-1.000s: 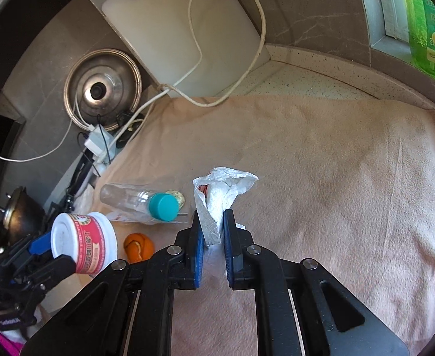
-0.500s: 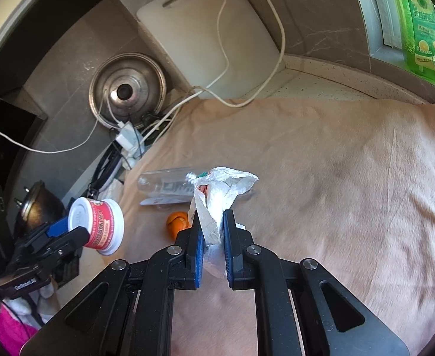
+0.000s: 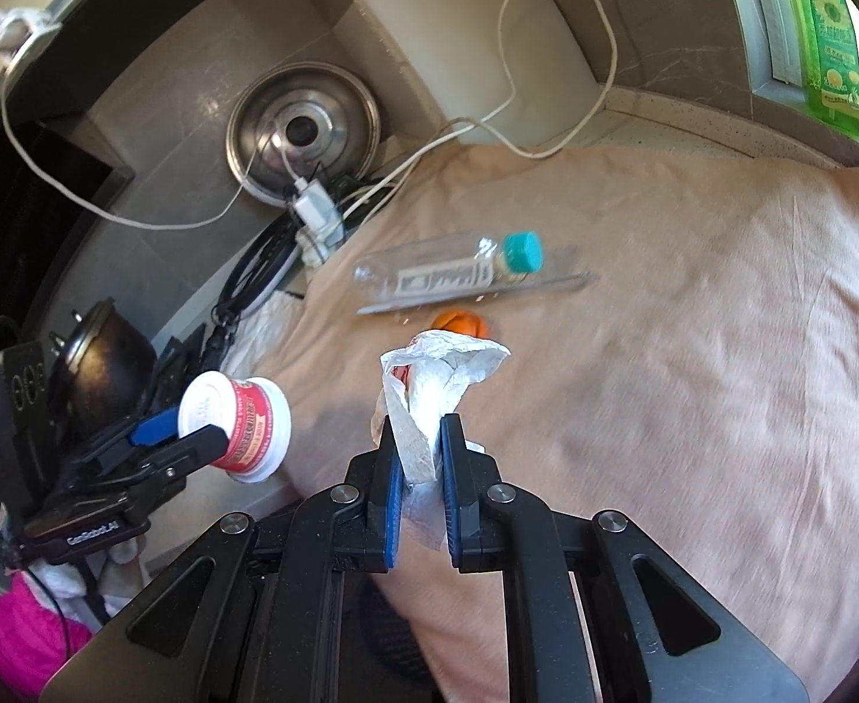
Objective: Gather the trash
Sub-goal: 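Carry the jar and tissue with both tools down over the blue wastebasket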
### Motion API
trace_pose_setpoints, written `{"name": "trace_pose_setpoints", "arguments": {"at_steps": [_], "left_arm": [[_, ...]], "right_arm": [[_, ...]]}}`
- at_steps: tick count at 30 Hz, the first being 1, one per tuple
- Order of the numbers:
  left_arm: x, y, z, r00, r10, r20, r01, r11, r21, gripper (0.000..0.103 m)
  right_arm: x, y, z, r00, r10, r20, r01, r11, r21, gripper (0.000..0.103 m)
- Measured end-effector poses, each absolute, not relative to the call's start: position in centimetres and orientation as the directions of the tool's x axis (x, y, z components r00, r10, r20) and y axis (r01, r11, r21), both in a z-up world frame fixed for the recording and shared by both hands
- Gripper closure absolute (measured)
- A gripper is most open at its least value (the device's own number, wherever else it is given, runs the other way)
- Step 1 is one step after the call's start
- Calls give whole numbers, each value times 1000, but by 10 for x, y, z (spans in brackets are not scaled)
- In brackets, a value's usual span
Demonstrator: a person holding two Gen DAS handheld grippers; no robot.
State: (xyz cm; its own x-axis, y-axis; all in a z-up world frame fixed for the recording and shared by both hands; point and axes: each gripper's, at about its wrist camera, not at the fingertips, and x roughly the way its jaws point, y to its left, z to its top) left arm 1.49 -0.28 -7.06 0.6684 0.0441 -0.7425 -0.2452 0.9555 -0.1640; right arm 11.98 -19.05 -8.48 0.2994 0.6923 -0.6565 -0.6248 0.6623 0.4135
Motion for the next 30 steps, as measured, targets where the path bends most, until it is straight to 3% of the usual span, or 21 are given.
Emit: {"name": "trace_pose_setpoints", "arguments": {"at_steps": [30], "left_arm": [[-73, 8, -195, 497, -66, -865, -298, 924, -241, 39]], "right_arm": [[-20, -132, -195, 165, 548, -820, -653, 684, 325, 93]]}}
